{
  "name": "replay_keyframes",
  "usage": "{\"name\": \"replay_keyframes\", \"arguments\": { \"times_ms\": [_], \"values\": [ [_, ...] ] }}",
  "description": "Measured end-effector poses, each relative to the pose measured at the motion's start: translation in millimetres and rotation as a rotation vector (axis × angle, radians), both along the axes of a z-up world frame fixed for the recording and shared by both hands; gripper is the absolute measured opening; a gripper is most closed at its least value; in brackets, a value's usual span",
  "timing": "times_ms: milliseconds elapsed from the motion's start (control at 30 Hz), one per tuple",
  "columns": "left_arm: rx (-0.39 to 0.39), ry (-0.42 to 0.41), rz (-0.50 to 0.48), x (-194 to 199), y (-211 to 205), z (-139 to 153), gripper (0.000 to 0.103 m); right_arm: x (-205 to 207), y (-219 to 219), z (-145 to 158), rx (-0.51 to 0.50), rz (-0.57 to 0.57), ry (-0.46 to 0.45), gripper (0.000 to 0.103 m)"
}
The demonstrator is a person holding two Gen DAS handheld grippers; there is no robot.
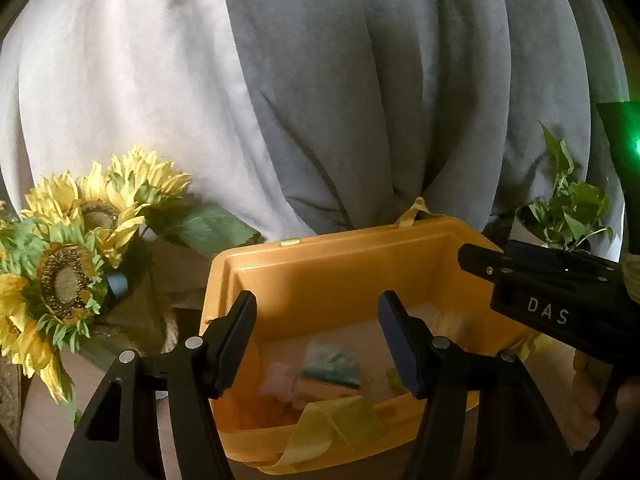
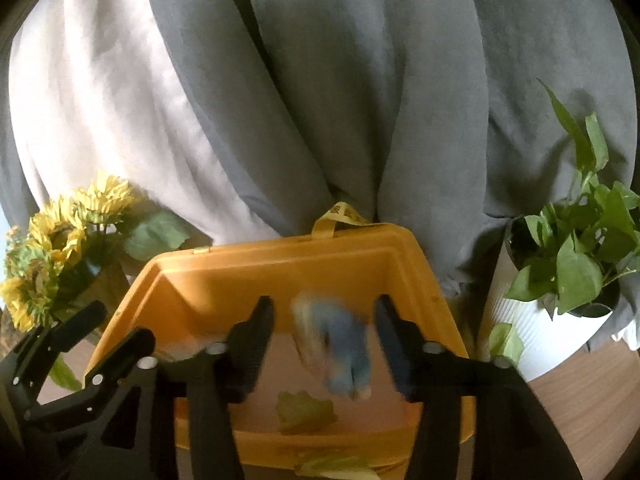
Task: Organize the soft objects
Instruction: 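Open the left gripper over the crate while the right gripper releases the pastel cloth inside, then withdraw both open grippers from the crate toward the Mickey plush and white tissue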
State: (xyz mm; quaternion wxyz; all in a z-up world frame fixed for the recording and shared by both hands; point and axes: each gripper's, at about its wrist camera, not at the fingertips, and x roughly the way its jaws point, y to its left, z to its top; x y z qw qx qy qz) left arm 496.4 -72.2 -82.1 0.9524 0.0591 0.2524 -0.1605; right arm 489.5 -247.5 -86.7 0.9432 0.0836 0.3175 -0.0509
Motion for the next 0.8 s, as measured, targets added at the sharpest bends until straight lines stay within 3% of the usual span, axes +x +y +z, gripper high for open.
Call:
{"name": "replay_keyframes", "arguments": {
  "times_ms": [267,800],
  "values": [
    [-0.025,-0.011,0.038,-17,8,11,0.070,-15,-3,6,-0.012,-0.025,-0.007,0.058],
    [-0.046,-0.072,0.065,-78,20,50,0.071,-73,3,44,-0.028,-0.034,-0.081,0.058]
  ]
}}
